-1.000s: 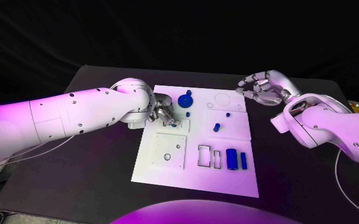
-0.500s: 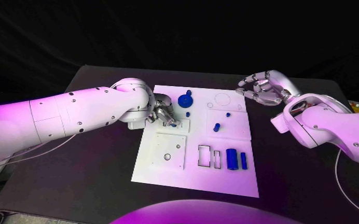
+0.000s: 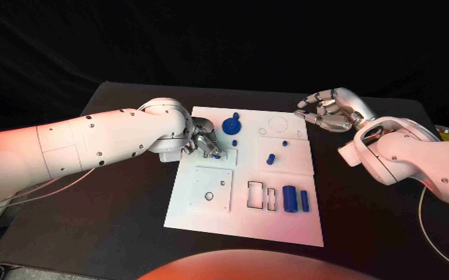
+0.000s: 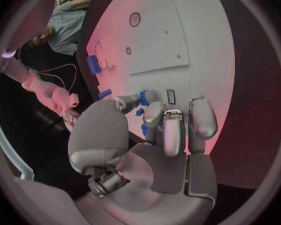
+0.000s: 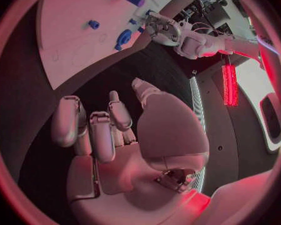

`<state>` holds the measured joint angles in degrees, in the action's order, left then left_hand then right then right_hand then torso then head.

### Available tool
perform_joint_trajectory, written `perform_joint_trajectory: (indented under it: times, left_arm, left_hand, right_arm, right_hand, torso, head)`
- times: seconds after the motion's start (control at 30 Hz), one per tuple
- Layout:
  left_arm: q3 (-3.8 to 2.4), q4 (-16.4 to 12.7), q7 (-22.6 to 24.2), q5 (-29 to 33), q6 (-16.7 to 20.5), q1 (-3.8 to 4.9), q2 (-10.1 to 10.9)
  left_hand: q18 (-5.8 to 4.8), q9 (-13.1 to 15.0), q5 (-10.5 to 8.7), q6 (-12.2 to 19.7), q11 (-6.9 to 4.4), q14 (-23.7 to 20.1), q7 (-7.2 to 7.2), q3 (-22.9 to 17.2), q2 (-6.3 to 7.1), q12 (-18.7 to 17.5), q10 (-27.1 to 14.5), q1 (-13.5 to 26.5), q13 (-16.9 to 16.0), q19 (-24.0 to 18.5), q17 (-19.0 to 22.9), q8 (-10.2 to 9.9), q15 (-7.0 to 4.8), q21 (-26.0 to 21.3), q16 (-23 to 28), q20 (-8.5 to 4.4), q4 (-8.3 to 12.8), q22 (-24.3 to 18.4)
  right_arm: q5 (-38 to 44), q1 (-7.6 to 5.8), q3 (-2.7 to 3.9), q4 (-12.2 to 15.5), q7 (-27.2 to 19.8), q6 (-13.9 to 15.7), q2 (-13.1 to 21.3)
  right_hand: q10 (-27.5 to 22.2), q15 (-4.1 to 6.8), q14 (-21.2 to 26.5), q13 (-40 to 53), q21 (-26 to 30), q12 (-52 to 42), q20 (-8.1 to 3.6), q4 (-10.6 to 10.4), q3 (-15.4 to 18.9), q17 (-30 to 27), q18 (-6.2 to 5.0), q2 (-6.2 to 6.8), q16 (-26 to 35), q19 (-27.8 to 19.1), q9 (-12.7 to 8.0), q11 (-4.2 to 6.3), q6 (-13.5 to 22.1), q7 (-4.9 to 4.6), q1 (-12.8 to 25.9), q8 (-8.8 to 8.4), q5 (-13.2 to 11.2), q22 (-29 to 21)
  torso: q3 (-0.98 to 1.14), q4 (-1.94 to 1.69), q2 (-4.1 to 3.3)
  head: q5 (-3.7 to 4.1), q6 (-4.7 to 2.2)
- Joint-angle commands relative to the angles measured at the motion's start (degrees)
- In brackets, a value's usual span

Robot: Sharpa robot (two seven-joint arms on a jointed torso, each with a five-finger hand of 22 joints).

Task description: Assemble the parts on the task board

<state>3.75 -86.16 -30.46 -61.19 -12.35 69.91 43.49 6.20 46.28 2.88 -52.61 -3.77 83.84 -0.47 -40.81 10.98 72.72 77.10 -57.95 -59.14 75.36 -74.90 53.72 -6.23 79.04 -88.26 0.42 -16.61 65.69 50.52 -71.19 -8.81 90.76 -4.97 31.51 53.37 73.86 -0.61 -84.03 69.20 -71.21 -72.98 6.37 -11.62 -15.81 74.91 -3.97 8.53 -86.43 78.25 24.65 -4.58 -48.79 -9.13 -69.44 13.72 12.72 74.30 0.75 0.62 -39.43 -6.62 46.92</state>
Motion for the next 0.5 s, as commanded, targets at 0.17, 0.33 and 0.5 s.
perform_joint_trajectory:
  times: [0.17,0.33,0.5]
  left_arm:
    - [-0.05,-0.13,0.68,-0.29,-0.51,0.01,-0.35]
    - [-0.05,-0.07,0.71,-0.37,-0.27,0.01,-0.36]
    - [-0.05,-0.03,0.76,-0.40,0.01,0.01,-0.34]
  left_hand:
    - [-1.11,-0.01,0.03,-0.22,0.15,5.17,0.42,2.54,0.01,0.18,0.36,1.81,-0.16,0.16,-11.12,-0.54,-0.12,0.09,-0.19,-0.13,-0.16,0.00]
    - [-1.12,-0.01,0.02,-0.35,0.12,5.18,0.40,4.59,-0.05,0.22,0.40,3.05,-0.23,0.20,-11.17,-0.66,-0.15,0.09,-0.22,-0.18,-0.20,0.05]
    - [-1.13,-0.02,0.03,-0.41,0.10,5.19,0.36,6.07,-0.47,0.23,0.42,4.21,-0.26,0.24,-11.20,-0.79,-0.17,0.10,-0.23,-0.20,-0.24,0.11]
  right_arm:
    - [0.58,0.04,0.00,0.08,0.01,-0.57,0.05]
    - [0.58,0.04,0.00,0.08,0.00,-0.57,0.07]
    - [0.58,0.04,0.00,0.08,-0.02,-0.54,0.08]
  right_hand:
    - [-0.21,0.37,-3.47,-0.02,0.22,0.06,-0.08,-0.41,0.22,4.40,-1.01,0.17,0.34,-0.44,0.06,0.12,0.40,-0.10,0.39,0.38,-0.20,-0.07]
    - [-0.22,0.37,-3.47,-0.03,0.24,0.07,-0.08,-0.47,0.29,4.38,-1.01,0.20,0.35,-0.45,0.06,0.12,0.41,-0.10,0.41,0.40,-0.22,-0.08]
    - [-0.28,0.37,-3.46,-0.11,0.31,0.11,-0.09,-0.76,0.53,4.33,-1.02,0.27,0.38,-0.47,0.08,0.13,0.46,-0.10,0.49,0.47,-0.28,-0.12]
  torso:
    - [0.01,0.07,0.00]
    - [-0.04,0.05,-0.01]
    - [-0.03,0.02,-0.02]
  head:
    - [0.04,0.05]
    - [0.10,0.06]
    - [0.16,0.05]
